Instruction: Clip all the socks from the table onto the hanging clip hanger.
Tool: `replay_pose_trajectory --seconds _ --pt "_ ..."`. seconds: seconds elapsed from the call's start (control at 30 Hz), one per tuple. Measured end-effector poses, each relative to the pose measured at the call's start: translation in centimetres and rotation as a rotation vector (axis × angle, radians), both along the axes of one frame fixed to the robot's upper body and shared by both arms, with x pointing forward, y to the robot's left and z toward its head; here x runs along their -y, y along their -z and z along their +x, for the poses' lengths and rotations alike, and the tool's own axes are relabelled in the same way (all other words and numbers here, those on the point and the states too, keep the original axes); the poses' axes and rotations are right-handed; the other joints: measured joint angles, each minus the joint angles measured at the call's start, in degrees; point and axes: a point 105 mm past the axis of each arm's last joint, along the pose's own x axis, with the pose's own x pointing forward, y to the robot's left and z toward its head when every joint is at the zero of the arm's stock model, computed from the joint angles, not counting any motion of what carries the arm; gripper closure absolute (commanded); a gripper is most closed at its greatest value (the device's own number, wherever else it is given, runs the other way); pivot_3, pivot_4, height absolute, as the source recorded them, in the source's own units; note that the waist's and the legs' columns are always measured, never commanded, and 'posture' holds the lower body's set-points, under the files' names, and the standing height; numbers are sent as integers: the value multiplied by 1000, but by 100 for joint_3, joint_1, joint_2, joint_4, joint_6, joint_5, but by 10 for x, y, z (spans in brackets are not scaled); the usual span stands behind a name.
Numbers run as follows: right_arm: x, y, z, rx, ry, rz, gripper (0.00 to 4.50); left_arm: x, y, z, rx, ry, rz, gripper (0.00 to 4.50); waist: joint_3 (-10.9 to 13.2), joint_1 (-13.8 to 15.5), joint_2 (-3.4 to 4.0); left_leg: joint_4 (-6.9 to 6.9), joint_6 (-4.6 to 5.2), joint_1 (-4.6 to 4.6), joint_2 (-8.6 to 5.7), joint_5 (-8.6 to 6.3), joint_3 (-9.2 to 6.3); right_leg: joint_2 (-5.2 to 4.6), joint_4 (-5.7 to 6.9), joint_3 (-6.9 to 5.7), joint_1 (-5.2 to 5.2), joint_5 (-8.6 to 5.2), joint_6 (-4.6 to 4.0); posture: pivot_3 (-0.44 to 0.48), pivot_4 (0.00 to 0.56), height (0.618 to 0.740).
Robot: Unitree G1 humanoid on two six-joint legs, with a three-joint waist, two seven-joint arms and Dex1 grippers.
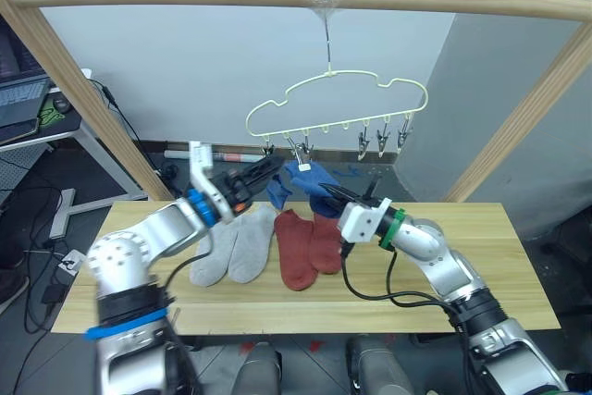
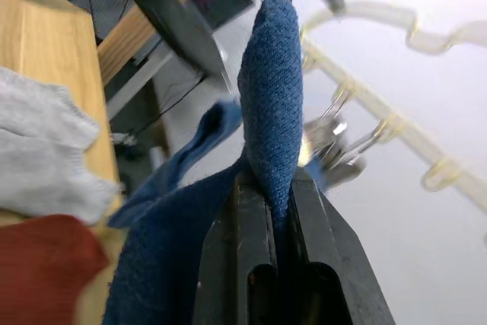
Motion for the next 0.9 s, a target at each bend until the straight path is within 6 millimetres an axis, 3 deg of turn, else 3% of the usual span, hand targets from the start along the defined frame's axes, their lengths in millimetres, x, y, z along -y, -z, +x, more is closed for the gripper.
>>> replay_pose_trajectory --seconds 0.07,0.17,0.3,0.5,0.67,0.83,0.9 --pt "-7 5 0 -64 -23 14 4500 -2 -12 -6 45 20 12 22 1 66 -2 8 0 -10 -4 0 -2 -3 -6 -2 1 1 1 92 165 740" --pt "-14 3 -2 -101 -70 18 3753 -2 -28 -13 101 40 20 0 0 146 -3 14 -1 -12 -11 0 0 -8 -13 3 5 2 3 117 164 740" --pt "-16 13 -1 -242 -76 47 2372 1 -31 -16 113 35 22 0 0 178 -3 9 -1 -11 -8 0 -4 -6 -10 -1 2 0 1 133 163 740" --pt "4 41 3 -385 7 12 196 15 -19 -29 104 76 81 0 0 189 -3 6 -1 -15 -8 0 -2 -6 -11 0 -2 -1 -1 134 163 740" --pt "7 41 -2 -424 1 29 42 20 -17 -31 127 90 113 0 0 197 -3 7 0 -14 -8 0 -1 -6 -11 0 -3 -1 -1 121 163 740" --pt "23 39 -8 -439 33 13 42 30 9 -14 248 40 454 0 0 234 -2 6 -1 -24 -9 -1 9 -6 -19 4 -9 -1 -1 108 166 740" --pt "29 25 -11 -449 42 66 42 41 17 -5 355 10 547 0 1 256 0 3 -1 -34 -9 -1 11 -6 -19 6 -22 -1 -1 97 167 740"
